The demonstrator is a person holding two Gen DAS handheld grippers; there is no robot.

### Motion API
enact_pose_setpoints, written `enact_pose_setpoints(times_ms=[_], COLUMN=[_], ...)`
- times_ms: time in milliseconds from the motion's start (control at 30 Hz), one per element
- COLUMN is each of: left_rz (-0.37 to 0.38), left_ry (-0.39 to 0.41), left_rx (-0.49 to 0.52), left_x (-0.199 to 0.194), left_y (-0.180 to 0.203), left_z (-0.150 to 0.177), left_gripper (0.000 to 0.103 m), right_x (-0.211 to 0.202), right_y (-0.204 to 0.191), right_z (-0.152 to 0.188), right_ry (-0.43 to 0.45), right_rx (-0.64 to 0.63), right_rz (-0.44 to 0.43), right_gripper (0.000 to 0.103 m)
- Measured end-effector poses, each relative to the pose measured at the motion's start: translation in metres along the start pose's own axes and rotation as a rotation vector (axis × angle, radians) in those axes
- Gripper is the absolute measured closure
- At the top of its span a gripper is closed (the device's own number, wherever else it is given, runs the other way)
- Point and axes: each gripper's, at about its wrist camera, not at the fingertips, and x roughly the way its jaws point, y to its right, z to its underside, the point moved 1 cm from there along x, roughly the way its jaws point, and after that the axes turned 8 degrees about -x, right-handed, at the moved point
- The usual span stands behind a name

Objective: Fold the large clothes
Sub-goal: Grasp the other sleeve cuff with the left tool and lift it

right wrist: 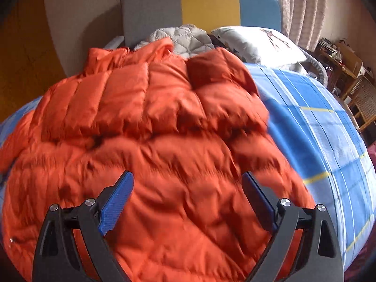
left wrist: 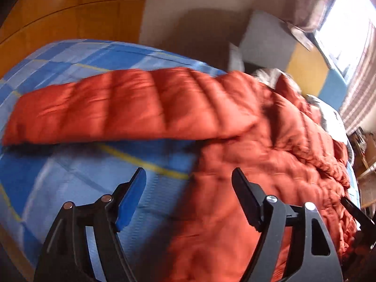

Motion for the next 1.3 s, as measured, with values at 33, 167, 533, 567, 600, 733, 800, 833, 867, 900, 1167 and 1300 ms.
enact_pose_setpoints(times_ms=[33,167,533,567,600,733,800,833,867,900,1167,1300], left_rz=[-0.014,-0.051,-0.135,-0.146,-0.154,-0.172,-0.178,-0.179,-0.181,-0.183,-0.155,-0.095], left_ry=[0.001,0.01,0.047,0.054,0.057,0.067,0.072,0.074,0.077,0.078,0.113,0.155], left_rx=[-0.023,-0.125,-0.424,-0.429,-0.435,-0.464,-0.466,-0.465,-0.46,-0.457,-0.366,-0.274], left_x=[-0.002,-0.007,0.006,0.009,0.011,0.02,0.024,0.027,0.03,0.032,0.041,0.033], left_y=[-0.014,-0.065,-0.16,-0.164,-0.168,-0.173,-0.174,-0.174,-0.173,-0.172,-0.154,-0.116], left_z=[-0.001,-0.008,-0.04,-0.045,-0.048,-0.06,-0.066,-0.068,-0.07,-0.072,-0.091,-0.104], left_gripper=[0.027,0.027,0.027,0.027,0.026,0.025,0.026,0.026,0.026,0.029,0.09,0.094], right_x=[-0.002,-0.005,-0.001,0.0,0.001,0.01,0.018,0.021,0.027,0.032,0.092,0.099], right_y=[0.001,0.006,0.005,0.006,0.009,0.027,0.033,0.033,0.034,0.033,0.006,0.012], right_z=[0.004,0.02,0.016,0.01,0.005,-0.02,-0.033,-0.04,-0.049,-0.057,-0.074,-0.068], right_ry=[-0.006,-0.019,-0.012,-0.005,0.002,0.022,0.031,0.033,0.033,0.037,-0.049,-0.027], right_rx=[0.002,0.014,0.003,0.007,0.013,0.069,0.081,0.085,0.085,0.08,-0.061,-0.038], right_rz=[0.002,0.012,0.069,0.086,0.106,0.151,0.159,0.156,0.151,0.149,0.115,0.079], right_gripper=[0.01,0.01,0.01,0.01,0.01,0.01,0.01,0.01,0.01,0.01,0.01,0.009])
